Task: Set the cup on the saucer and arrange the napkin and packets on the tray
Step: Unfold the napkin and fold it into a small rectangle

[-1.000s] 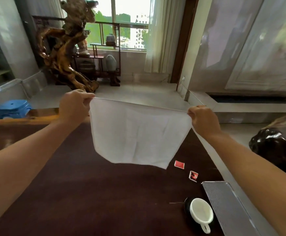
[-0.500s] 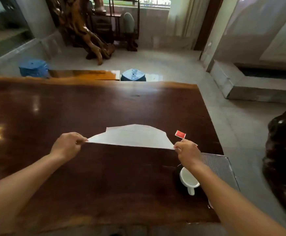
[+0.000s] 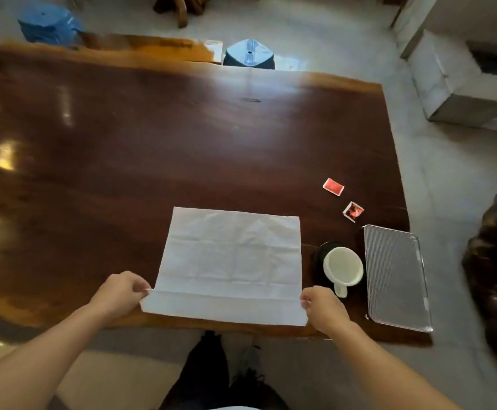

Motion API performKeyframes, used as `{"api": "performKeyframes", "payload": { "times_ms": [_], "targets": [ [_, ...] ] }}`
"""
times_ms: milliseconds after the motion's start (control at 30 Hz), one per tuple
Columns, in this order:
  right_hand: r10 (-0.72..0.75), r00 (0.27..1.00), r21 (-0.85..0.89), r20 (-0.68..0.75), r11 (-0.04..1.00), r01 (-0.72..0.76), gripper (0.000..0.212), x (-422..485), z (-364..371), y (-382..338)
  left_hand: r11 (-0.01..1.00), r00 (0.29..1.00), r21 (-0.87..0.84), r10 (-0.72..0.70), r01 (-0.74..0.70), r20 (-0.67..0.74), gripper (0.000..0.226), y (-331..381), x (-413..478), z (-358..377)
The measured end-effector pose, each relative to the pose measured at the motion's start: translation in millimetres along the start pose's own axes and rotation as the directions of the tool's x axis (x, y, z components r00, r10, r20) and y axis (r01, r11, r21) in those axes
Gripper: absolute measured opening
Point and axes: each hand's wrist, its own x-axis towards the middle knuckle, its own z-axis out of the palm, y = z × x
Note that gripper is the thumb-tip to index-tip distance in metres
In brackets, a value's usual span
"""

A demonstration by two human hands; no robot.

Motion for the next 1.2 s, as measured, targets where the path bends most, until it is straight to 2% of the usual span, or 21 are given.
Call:
{"api": "performKeyframes", "payload": {
  "times_ms": [200, 367, 500, 733, 933, 1067, 1200],
  "targets": [
    [0.072, 0.995, 0.077, -0.063, 0.995, -0.067, 0.014, 36.5, -40.0, -24.1, 0.995, 0.999, -0.095, 0.012, -0.015, -0.035, 0.006, 14.9, 47.5, -30.2],
    [0.159, 0.976, 0.144, -0.146, 0.980, -0.138, 0.014, 78.2, -73.9, -43.2, 0.973, 0.996, -0.229, 0.003, -0.023, -0.087, 0.008, 36.3, 93.6, -53.9],
    [0.220, 0.961, 0.187, -0.165, 0.964, -0.188, 0.017, 115.1, -81.2, -51.8, 0.964, 0.995, -0.267, -0.038, 0.013, -0.091, 0.011, 48.8, 129.9, -57.3],
    [0.425, 0.898, 0.522, -0.117, 0.796, -0.308, 0.018, 172.9, -66.7, -52.6, 0.944, 0.981, -0.318, -0.134, 0.083, -0.142, 0.013, 68.5, 176.7, -47.1],
    [0.552, 0.833, 0.659, -0.028, 0.637, -0.401, 0.014, 217.3, -48.8, -38.8, 0.930, 0.966, -0.322, -0.226, 0.176, -0.123, 0.017, 78.9, 212.0, -28.9],
    [0.545, 0.833, 0.613, -0.099, 0.693, -0.380, 0.011, 223.9, -45.9, -38.9, 0.922, 0.949, -0.307, -0.287, 0.237, -0.127, 0.021, 77.7, 221.1, -18.9],
    [0.479, 0.856, 0.597, -0.193, 0.750, -0.286, 0.015, 218.8, -46.4, -43.3, 0.924, 0.947, -0.293, -0.294, 0.247, -0.127, 0.017, 81.7, 220.2, -17.5]
  ]
}}
